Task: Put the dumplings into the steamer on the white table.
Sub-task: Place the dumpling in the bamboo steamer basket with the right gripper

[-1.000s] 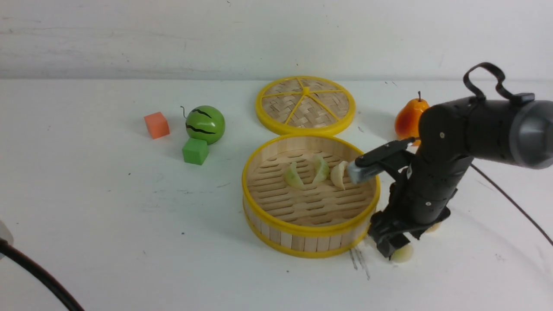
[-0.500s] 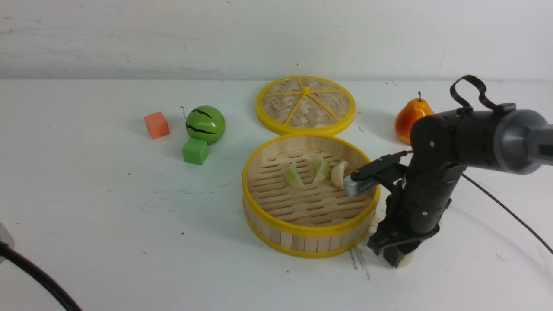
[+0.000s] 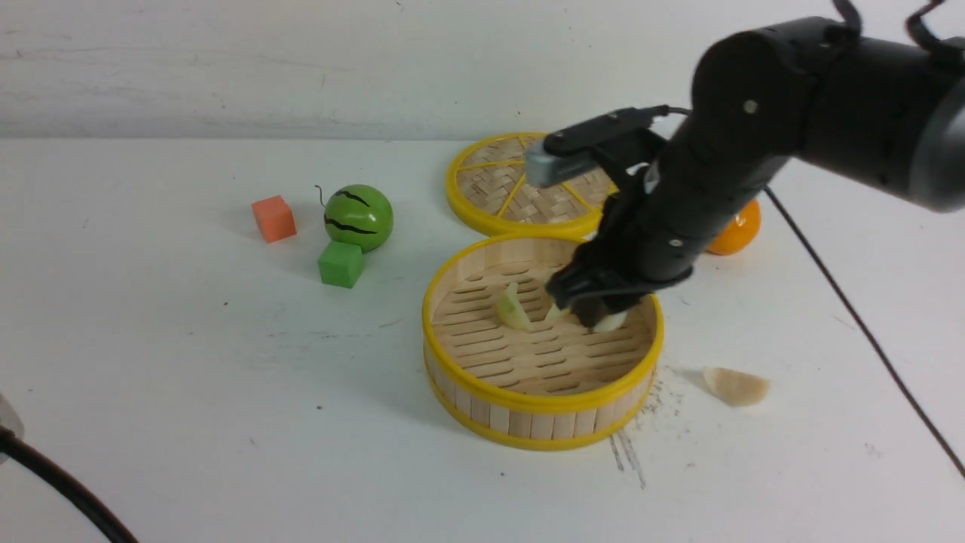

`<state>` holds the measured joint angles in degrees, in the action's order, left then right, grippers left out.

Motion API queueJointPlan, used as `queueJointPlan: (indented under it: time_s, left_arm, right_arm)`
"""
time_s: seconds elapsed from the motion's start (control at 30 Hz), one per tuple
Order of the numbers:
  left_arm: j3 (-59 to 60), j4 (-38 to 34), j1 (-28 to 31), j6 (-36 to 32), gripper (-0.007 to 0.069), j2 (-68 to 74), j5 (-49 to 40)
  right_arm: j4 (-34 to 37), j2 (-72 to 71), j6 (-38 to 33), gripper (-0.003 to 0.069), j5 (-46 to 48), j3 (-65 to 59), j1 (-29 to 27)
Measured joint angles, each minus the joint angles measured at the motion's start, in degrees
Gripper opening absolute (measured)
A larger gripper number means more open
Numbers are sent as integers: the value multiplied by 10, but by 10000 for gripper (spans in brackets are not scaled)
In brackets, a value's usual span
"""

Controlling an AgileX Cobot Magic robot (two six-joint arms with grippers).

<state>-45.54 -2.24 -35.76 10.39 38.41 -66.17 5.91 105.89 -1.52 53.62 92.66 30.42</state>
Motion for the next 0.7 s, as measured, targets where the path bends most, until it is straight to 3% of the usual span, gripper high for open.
queueJointPlan:
  time_s: [0.23,0.47,0.53,0.7]
  left_arm:
    - [0,-2,0,0,70,0,-1]
    - [0,-10,0,0,76,0,-2]
    - [0,-10,0,0,78,0,-3]
    - [0,-10,0,0,78,0,-3]
  right_arm:
    - [1,113,64,253,-67,63,16]
    - [29,177,68,257,-83,70,16]
    - [32,181,68,298,-82,72,16]
    - [29,167,65,491,-25,97,16]
